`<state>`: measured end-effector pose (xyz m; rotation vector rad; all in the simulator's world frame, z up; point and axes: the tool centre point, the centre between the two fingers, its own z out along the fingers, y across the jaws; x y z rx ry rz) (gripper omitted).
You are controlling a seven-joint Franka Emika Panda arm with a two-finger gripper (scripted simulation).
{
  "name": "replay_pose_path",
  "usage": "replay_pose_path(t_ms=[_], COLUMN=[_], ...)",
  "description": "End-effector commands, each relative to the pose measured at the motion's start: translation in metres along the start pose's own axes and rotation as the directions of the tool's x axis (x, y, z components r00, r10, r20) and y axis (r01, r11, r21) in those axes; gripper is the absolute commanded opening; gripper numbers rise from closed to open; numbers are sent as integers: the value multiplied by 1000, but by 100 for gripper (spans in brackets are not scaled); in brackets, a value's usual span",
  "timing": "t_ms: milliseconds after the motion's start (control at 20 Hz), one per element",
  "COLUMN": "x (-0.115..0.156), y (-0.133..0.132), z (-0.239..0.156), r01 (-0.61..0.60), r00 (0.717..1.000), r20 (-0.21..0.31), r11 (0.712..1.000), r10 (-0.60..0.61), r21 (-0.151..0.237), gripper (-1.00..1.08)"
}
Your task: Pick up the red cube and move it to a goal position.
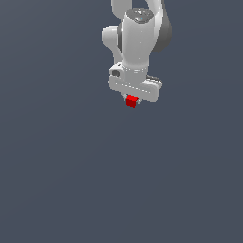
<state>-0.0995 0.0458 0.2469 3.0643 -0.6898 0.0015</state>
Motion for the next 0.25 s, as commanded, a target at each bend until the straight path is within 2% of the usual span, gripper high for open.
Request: replay_pose_path(t_ms=[0, 200], x=[-1, 1], y=[-1, 0], z=[-2, 0], r01=[0, 0], r00=[1000, 1000], r20=[1, 1], r11=[1000, 1000], r10=[0, 0], r21=[0, 0], gripper=[-100, -100])
